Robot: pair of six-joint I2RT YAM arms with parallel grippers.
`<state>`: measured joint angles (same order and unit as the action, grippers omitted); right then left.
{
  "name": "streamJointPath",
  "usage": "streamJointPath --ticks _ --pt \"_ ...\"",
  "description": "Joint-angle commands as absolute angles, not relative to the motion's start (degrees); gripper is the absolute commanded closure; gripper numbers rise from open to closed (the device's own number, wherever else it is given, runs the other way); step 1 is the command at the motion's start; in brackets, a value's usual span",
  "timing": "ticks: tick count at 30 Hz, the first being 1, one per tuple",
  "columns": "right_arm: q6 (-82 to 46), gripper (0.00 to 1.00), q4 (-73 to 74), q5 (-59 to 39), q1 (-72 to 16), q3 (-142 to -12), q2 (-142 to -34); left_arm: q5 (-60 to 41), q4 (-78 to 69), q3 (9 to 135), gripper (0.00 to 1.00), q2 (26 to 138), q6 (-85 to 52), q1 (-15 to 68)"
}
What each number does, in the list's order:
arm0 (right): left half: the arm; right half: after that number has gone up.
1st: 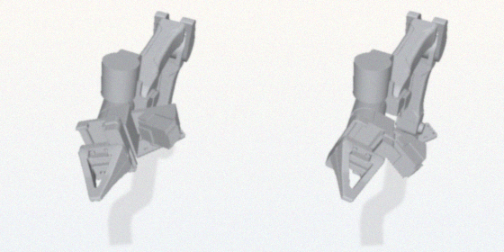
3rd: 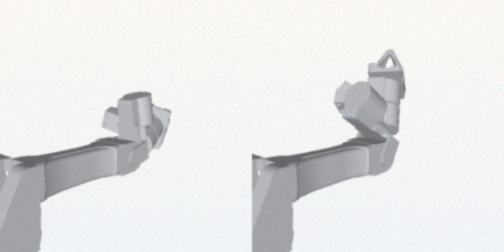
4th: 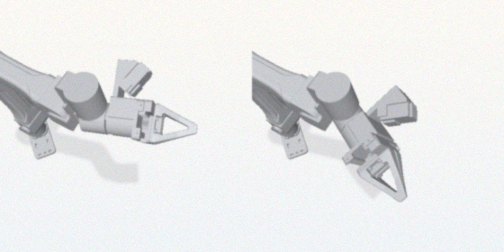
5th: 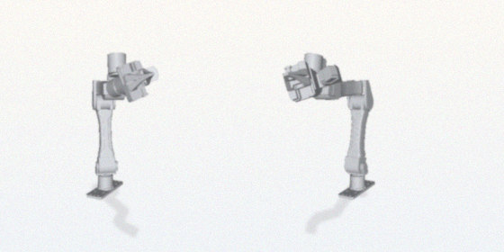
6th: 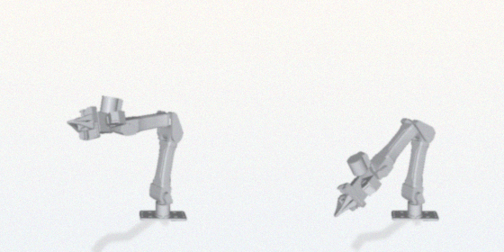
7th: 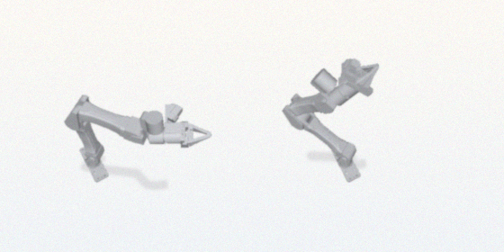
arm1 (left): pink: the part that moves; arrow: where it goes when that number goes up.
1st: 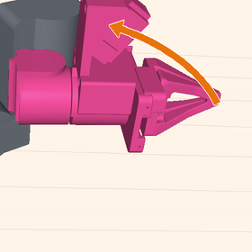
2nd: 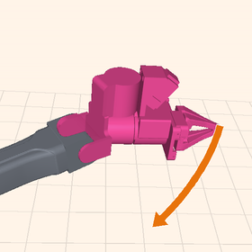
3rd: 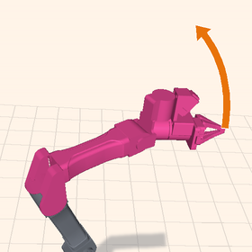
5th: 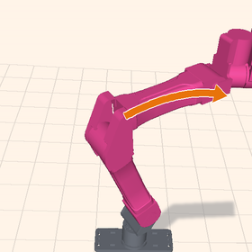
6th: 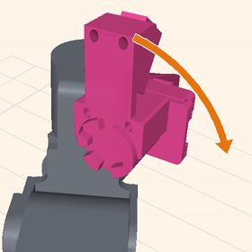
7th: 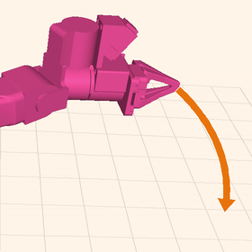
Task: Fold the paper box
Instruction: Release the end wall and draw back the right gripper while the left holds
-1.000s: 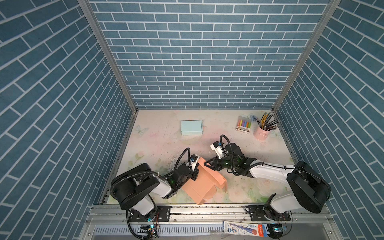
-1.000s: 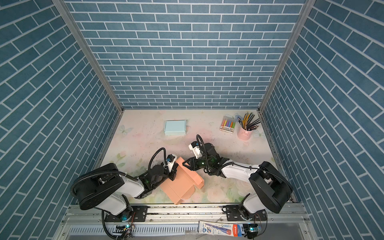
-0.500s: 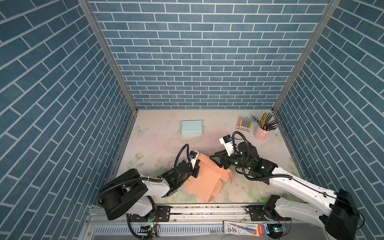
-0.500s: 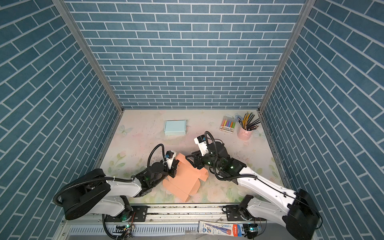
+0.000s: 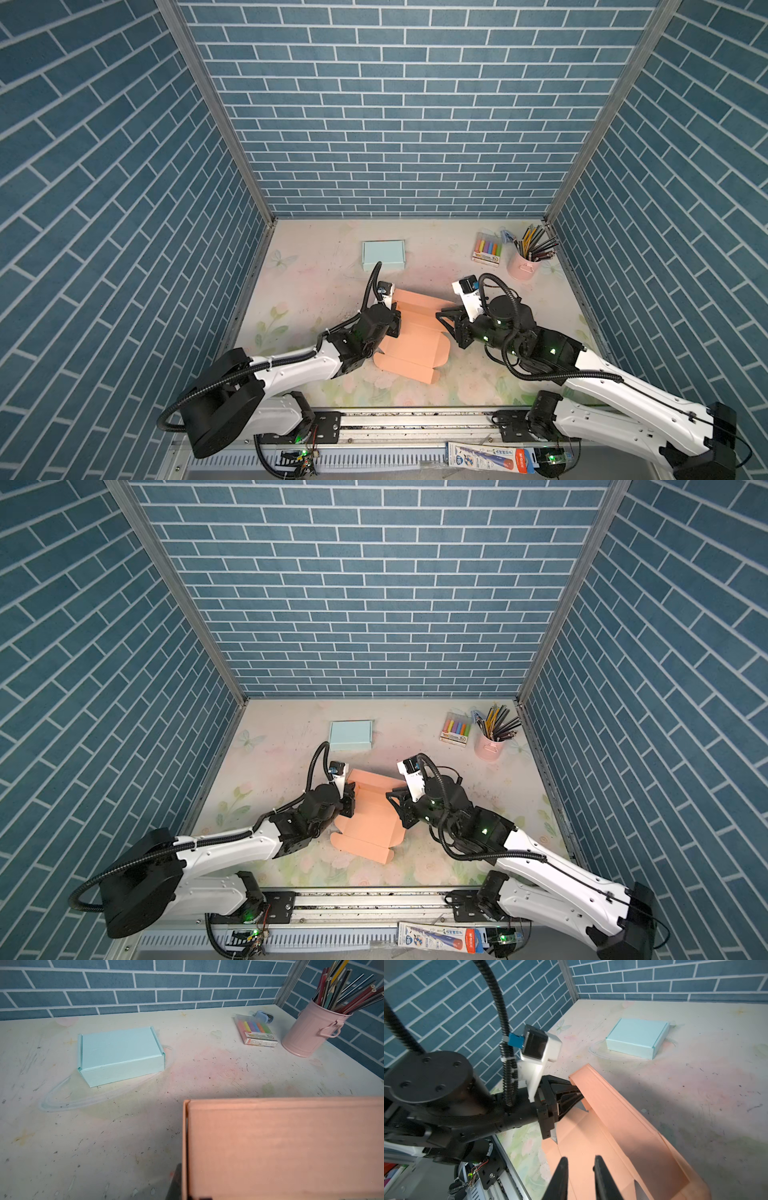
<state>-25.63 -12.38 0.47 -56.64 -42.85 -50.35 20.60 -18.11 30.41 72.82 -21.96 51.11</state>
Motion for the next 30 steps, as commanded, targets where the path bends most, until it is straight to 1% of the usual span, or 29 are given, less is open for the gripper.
streamJointPath --ticks 1,4,14,22,26,30 --pt "-26.4 0.80 -15.4 5.4 -57.0 -44.1 -51.1 23.2 -11.5 32.6 0.90 71.5 -24.9 50.5" --pt "-26.9 0.82 -15.6 7.4 -57.0 -43.8 -51.6 23.4 -10.5 32.9 0.90 71.0 -25.6 49.9" --pt "-27.0 0.84 -16.1 11.5 -57.0 -44.8 -58.7 24.2 -10.8 31.6 0.90 68.9 -24.8 49.7" --pt "-26.3 0.84 -9.6 8.4 -56.9 -44.4 -63.0 23.2 -11.7 30.5 0.90 67.4 -24.6 49.7" --pt "-25.7 0.85 -8.5 6.2 -57.1 -44.2 -61.1 22.3 -10.7 30.2 0.90 65.7 -25.2 48.9" --pt "-25.1 0.85 -4.6 7.3 -57.2 -38.5 -54.1 19.8 -10.7 28.9 0.90 63.1 -26.1 46.9"
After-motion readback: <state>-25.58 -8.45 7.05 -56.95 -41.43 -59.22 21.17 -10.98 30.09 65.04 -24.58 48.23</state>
